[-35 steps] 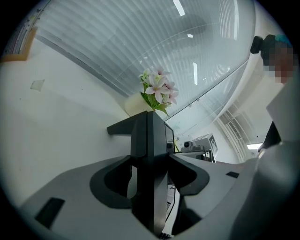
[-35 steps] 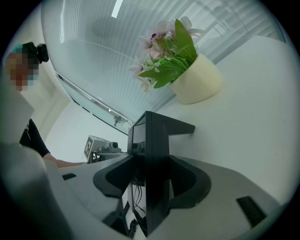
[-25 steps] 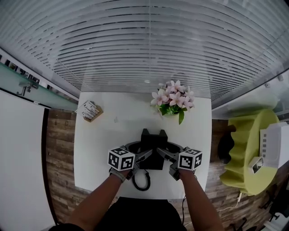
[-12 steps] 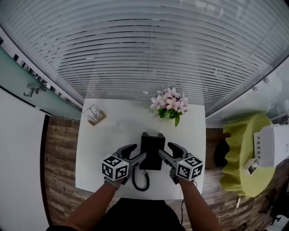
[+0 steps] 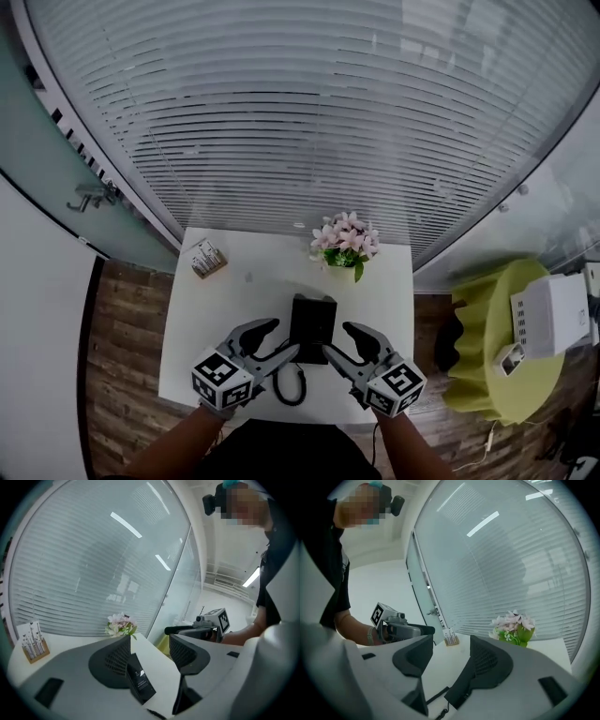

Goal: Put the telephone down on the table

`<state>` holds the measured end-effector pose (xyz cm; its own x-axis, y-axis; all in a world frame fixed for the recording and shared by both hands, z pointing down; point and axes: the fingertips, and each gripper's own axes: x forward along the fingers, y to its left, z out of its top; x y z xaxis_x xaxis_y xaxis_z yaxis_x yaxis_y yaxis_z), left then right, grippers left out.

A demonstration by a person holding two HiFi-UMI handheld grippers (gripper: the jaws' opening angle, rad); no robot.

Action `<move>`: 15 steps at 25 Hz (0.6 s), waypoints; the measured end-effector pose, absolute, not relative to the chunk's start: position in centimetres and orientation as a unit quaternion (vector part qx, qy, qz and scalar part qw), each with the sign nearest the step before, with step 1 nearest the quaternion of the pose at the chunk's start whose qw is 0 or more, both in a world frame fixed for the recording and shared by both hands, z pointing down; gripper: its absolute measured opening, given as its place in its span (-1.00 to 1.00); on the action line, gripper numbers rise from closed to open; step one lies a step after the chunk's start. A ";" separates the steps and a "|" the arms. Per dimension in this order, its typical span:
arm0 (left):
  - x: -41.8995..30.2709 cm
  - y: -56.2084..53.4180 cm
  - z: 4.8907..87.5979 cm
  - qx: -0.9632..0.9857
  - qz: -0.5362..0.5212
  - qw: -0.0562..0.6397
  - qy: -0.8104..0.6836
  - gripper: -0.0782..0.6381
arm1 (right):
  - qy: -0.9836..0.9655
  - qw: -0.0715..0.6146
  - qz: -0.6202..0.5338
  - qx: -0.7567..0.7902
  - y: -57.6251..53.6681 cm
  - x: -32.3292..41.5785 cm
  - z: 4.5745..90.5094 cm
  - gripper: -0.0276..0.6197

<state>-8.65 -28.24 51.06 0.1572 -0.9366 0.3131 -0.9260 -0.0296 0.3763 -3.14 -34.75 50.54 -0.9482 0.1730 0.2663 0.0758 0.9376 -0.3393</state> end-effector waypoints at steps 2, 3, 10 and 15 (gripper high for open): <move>-8.0 -28.3 48.7 0.727 -0.012 0.232 -0.646 -0.04 | -0.976 0.135 0.153 -0.069 -33.9 -2.7 48.5 -0.12; -7.5 -28.3 47.7 0.732 -0.007 0.221 -0.644 -0.04 | -0.978 0.128 0.147 -0.071 -33.6 -2.4 47.5 -0.12; -5.5 -28.0 42.0 0.753 0.042 0.138 -0.642 -0.04 | -0.988 0.083 0.098 -0.085 -32.3 -1.6 41.0 -0.13; -4.7 -28.0 39.6 0.755 0.018 0.114 -0.645 -0.15 | -0.992 0.060 0.068 -0.084 -32.0 -1.4 38.5 -0.14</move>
